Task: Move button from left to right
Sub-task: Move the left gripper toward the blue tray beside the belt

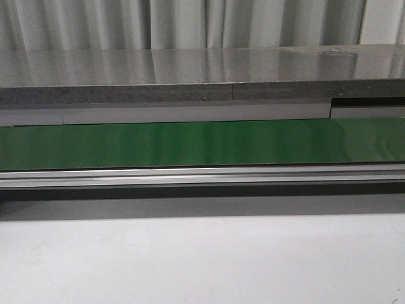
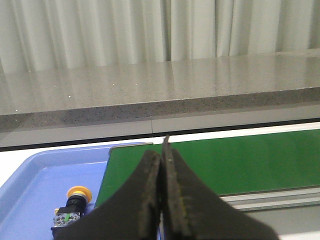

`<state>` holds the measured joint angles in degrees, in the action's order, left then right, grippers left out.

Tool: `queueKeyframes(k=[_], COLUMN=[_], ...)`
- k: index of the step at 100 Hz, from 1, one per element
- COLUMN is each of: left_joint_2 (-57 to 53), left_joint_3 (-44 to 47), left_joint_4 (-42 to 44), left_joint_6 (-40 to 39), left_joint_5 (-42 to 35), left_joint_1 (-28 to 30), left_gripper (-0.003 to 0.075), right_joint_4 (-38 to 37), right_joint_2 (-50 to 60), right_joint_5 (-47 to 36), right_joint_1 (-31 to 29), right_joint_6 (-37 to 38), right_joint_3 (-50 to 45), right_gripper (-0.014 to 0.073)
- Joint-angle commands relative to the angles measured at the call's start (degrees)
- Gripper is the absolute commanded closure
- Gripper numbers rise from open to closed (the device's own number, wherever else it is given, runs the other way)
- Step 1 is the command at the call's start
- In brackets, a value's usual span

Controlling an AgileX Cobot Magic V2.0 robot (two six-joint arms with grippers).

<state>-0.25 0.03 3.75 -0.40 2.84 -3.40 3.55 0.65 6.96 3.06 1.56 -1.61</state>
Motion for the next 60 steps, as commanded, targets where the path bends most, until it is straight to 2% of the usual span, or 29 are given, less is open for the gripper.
queueKeyframes(k=[1,34,60], left_joint_2=[-1.78,3.14,14.49], left_joint_3=[0.54,-10.17,-23.26], left_joint_4=[-0.27,-5.96,-5.84], left_joint_6=[-0.53,-0.53,-0.53], left_joint_5=[-4.37,7.91,18.59], left_joint_1=[-0.45,-0.45,-0.45], left_gripper=[0.0740,0.0740,0.0740], right_joint_4=[-0.47,-0.47,-0.47], right_joint_2=[1.15,1.15,1.15], right_joint_5=[-4.67,-4.67,-4.67], right_joint_1=[0.13,0.13,0.13], right_joint_6=[0.00,0.00,0.00], right_joint_3=[0.90,0.90,0.90], right_gripper=[0.0662,0.0662,0.0662])
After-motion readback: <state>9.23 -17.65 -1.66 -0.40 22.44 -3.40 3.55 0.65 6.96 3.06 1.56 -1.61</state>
